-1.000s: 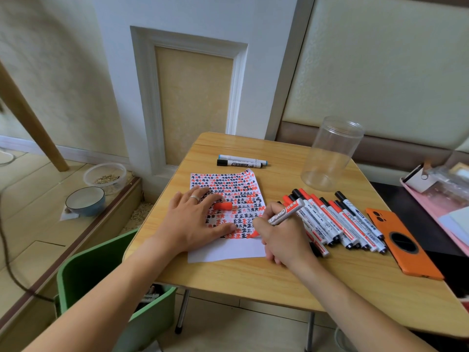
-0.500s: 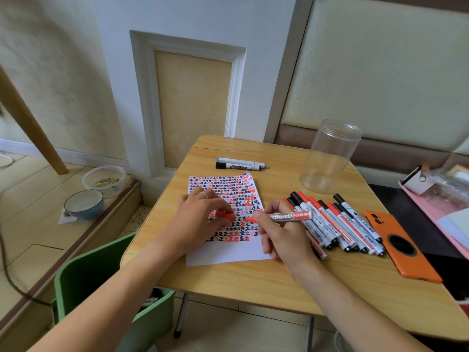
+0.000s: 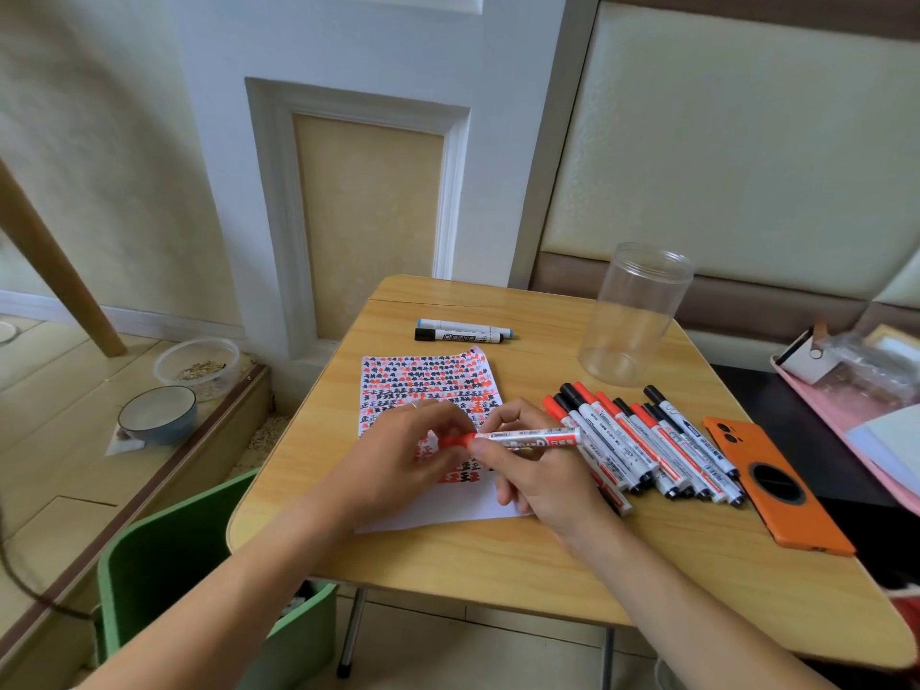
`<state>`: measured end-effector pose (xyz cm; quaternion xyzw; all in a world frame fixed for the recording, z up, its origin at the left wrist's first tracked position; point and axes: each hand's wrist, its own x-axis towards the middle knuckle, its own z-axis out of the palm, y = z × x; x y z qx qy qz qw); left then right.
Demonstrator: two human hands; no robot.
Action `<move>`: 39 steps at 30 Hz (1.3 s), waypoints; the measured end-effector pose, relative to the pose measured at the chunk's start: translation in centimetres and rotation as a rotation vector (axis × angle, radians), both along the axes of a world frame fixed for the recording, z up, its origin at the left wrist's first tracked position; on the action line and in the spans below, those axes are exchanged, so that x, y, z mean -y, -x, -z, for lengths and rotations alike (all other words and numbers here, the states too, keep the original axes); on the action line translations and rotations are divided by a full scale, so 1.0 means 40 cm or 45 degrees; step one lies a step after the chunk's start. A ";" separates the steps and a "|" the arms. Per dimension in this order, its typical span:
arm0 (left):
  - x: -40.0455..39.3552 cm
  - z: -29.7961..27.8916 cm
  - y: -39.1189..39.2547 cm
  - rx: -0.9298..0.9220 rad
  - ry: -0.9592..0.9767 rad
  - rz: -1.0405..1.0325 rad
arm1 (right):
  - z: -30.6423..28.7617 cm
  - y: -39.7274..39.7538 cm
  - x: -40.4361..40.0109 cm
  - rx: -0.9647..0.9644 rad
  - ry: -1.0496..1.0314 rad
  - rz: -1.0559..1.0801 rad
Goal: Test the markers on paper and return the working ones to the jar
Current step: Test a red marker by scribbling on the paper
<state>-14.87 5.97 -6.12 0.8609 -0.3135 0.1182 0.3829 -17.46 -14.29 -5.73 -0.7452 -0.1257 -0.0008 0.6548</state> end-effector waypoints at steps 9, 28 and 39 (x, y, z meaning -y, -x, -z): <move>-0.032 -0.024 -0.007 -0.116 0.052 0.002 | -0.010 0.000 0.010 -0.195 -0.249 0.029; -0.016 -0.013 0.006 -0.513 0.458 0.119 | -0.007 0.013 -0.002 0.027 0.162 -0.066; -0.015 -0.011 0.002 -0.453 0.445 0.140 | 0.000 0.010 -0.002 0.066 0.172 -0.049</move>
